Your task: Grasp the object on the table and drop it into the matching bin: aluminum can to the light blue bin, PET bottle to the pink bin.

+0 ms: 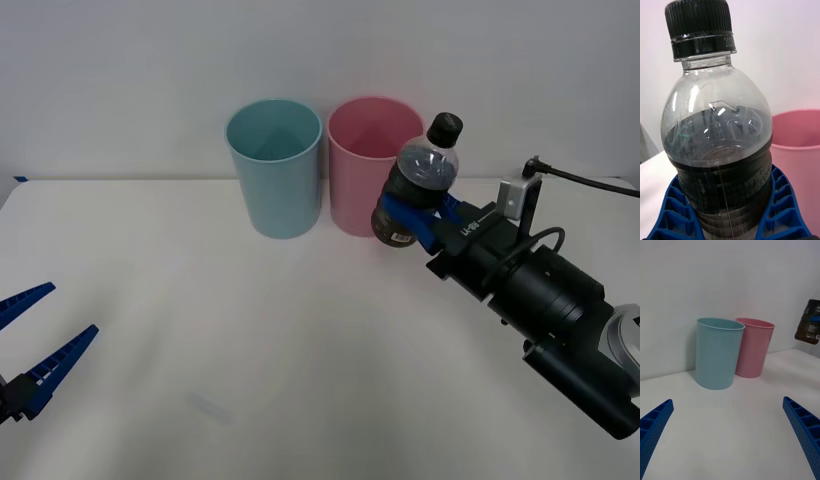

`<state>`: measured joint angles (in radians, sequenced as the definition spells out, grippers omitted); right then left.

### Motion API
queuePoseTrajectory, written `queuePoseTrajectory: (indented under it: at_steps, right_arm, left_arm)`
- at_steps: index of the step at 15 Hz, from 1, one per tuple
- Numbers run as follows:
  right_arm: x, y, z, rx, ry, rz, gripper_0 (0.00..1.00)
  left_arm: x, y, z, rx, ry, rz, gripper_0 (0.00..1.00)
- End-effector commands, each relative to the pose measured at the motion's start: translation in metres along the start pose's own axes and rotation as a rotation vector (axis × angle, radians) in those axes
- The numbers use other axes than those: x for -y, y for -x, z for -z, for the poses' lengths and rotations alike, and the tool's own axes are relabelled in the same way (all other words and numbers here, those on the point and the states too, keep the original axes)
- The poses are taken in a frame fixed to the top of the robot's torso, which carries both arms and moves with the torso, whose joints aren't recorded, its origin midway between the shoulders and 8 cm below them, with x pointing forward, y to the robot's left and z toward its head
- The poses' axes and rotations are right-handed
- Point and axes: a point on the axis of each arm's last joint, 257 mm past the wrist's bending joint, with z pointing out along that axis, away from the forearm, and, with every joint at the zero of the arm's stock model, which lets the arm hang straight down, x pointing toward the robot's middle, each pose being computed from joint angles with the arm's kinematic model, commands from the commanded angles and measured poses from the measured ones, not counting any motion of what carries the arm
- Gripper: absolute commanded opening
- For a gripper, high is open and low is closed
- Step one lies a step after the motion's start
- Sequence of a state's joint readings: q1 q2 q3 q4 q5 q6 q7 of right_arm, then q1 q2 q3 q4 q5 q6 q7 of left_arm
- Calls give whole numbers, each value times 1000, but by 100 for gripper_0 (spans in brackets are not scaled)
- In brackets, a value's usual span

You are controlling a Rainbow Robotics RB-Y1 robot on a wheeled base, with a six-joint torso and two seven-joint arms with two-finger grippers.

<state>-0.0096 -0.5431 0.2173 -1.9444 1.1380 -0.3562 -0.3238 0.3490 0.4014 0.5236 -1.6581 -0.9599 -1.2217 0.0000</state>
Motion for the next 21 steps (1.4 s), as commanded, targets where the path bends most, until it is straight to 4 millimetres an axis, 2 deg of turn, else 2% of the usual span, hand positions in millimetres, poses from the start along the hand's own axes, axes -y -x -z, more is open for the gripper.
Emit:
queuePoseTrajectory:
  at_steps: [1,5,8,14,19,21]
  right_arm:
    - [-3,33,-2,34,24,-9,0]
    - [2,69,-16,58,54,2,0]
    - [20,85,-34,51,58,58,0]
    - [61,95,-89,-15,80,115,0]
    - [90,86,-137,-72,39,148,0]
    - [97,80,-149,-95,30,146,0]
  left_arm:
    - [0,0,0,0,0,0,100]
    - [0,0,0,0,0,0,100]
    - [0,0,0,0,0,0,100]
    - [0,0,0,0,0,0,100]
    - [0,0,0,0,0,0,100]
    - [0,0,0,0,0,0,100]
